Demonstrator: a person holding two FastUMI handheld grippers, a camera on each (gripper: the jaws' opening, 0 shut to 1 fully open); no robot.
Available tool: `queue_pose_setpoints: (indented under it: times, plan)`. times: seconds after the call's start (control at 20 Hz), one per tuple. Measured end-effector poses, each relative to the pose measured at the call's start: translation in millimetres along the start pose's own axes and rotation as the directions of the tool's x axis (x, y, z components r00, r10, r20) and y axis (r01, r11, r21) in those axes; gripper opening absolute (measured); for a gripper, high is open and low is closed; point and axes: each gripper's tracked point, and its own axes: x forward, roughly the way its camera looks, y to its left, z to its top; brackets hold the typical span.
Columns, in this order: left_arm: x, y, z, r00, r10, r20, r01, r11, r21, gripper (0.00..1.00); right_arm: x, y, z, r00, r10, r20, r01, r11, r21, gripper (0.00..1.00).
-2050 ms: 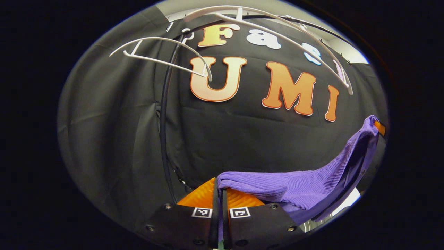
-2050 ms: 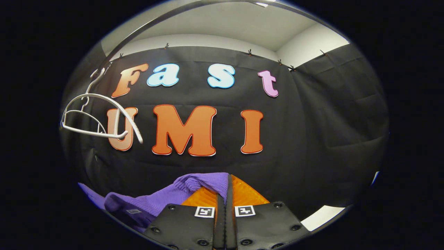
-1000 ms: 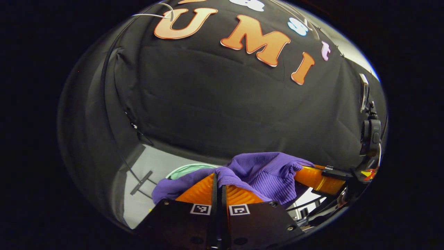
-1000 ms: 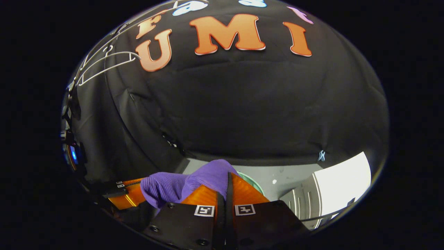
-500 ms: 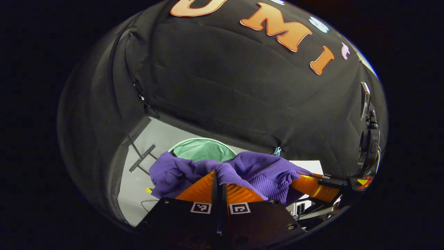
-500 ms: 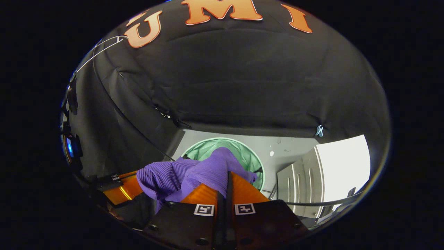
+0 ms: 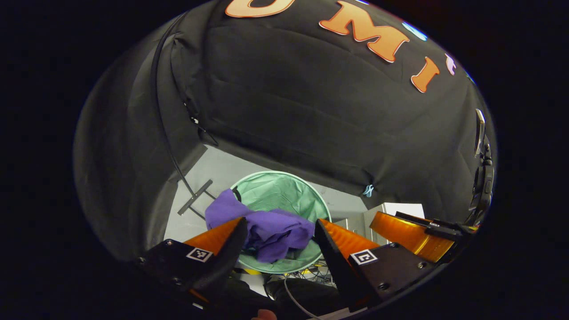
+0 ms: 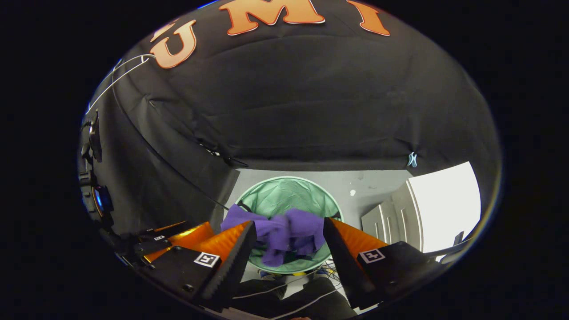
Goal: Grasp the clothes on the hanger with both hands and then place them into the laundry hamper below.
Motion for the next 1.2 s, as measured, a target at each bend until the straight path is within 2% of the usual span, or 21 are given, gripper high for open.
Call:
queue_pose_setpoints:
  times: [0.15, 0.3, 0.4, 0.6, 0.7, 0.8, 1.0, 1.2]
  plan:
    - [-1.5, -3.6, 4.6, 0.999, -0.02, 0.025, 0.021, 1.0, -0.006, 0.98, -1.7, 1.9, 0.3, 1.0, 0.001, -0.001, -0.001, 1.0, 0.003, 0.99]
    - [-8.9, -5.5, 13.4, 0.997, -0.027, 0.069, 0.026, 0.999, 0.028, 0.98, -2.8, 4.8, -0.4, 1.0, 0.002, -0.001, -0.002, 1.0, 0.003, 0.99]
    - [-16.6, -14.7, 23.4, 0.993, -0.057, 0.107, 0.053, 0.998, 0.04, 0.98, -4.3, 5.0, 3.9, 1.0, 0.0, 0.015, 0.0, 1.0, 0.0, 0.99]
    - [-24.8, -15.1, 32.7, 0.986, -0.062, 0.155, 0.051, 0.996, 0.071, 0.97, -16.7, 7.6, 16.5, 0.997, 0.002, 0.075, -0.003, 1.0, 0.003, 0.99]
    - [-37.4, -11.1, 54.3, 0.974, -0.05, 0.222, 0.03, 0.995, 0.091, 0.97, -27.2, 6.3, 31.0, 0.99, -0.002, 0.14, 0.003, 1.0, -0.007, 0.98]
    - [-56.5, -15.6, 71.9, 0.959, -0.064, 0.277, 0.036, 0.994, 0.105, 0.97, -45.4, 7.9, 52.3, 0.973, -0.003, 0.233, 0.009, 1.0, -0.025, 0.98]
    - [-95.1, -24.9, 106.9, 0.921, -0.092, 0.378, 0.051, 0.992, 0.115, 0.97, -91.6, 9.3, 88.8, 0.919, -0.006, 0.394, 0.036, 0.997, -0.069, 0.98]
    - [-144.8, -33.6, 152.6, 0.855, -0.112, 0.507, 0.068, 0.992, 0.104, 0.97, -143.8, 18.7, 125.8, 0.86, 0.025, 0.51, -0.001, 0.999, -0.049, 0.98]
